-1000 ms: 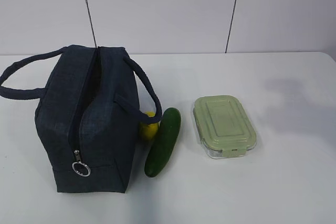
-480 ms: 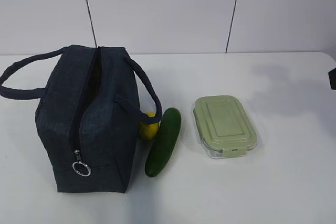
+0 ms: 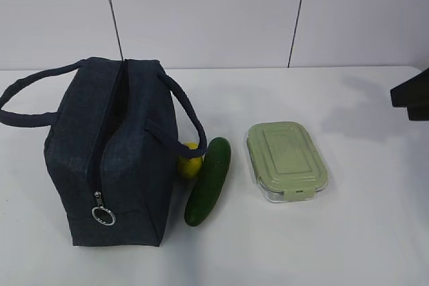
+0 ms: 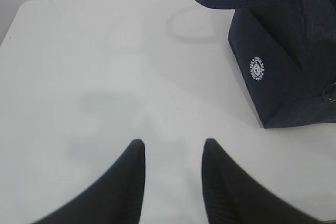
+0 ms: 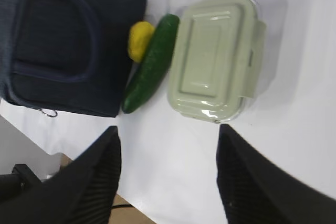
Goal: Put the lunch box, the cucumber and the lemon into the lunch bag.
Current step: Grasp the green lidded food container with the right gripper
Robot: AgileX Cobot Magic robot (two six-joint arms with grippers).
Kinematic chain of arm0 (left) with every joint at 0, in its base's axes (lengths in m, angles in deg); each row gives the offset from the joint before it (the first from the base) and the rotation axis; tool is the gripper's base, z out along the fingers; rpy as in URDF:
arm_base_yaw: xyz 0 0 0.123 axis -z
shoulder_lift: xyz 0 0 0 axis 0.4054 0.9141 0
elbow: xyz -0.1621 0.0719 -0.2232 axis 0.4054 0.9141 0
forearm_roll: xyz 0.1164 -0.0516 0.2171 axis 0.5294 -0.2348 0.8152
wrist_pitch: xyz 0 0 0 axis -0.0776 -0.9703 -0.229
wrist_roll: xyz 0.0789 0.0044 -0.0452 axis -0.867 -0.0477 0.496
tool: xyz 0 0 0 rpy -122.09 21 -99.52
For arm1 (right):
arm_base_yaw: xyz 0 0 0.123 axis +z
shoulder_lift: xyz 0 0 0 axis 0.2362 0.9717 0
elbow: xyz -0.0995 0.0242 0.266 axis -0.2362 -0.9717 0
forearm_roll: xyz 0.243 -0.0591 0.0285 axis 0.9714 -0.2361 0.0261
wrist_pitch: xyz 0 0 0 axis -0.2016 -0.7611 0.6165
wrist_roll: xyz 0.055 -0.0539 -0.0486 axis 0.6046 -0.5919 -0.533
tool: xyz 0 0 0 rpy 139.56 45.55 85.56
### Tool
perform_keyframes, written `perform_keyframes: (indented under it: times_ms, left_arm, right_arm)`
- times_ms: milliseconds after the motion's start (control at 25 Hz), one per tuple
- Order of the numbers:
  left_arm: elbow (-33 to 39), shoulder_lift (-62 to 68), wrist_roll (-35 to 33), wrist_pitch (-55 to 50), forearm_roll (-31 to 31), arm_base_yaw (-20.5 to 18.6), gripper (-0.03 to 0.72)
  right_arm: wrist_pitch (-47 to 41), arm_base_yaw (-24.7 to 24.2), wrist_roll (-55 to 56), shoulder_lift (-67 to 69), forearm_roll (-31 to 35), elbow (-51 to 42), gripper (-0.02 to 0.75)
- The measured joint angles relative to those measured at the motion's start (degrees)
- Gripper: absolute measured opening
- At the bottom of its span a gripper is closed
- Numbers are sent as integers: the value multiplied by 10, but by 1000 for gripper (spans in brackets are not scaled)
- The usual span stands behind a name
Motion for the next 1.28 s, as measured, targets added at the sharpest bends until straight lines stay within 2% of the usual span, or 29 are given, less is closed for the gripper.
perform_keyframes:
  times_ms: [280,680,1280]
  left_arm:
    - [0,0,0,0,0,0,264]
    - [0,0,0,0,0,0,264]
    - [0,0,0,0,0,0,264]
  right_arm:
    - [2,0,-37,112,-4,54,419]
    - [9,0,-102,262,70,85,419]
    - [18,25,-141,328,124,87,419]
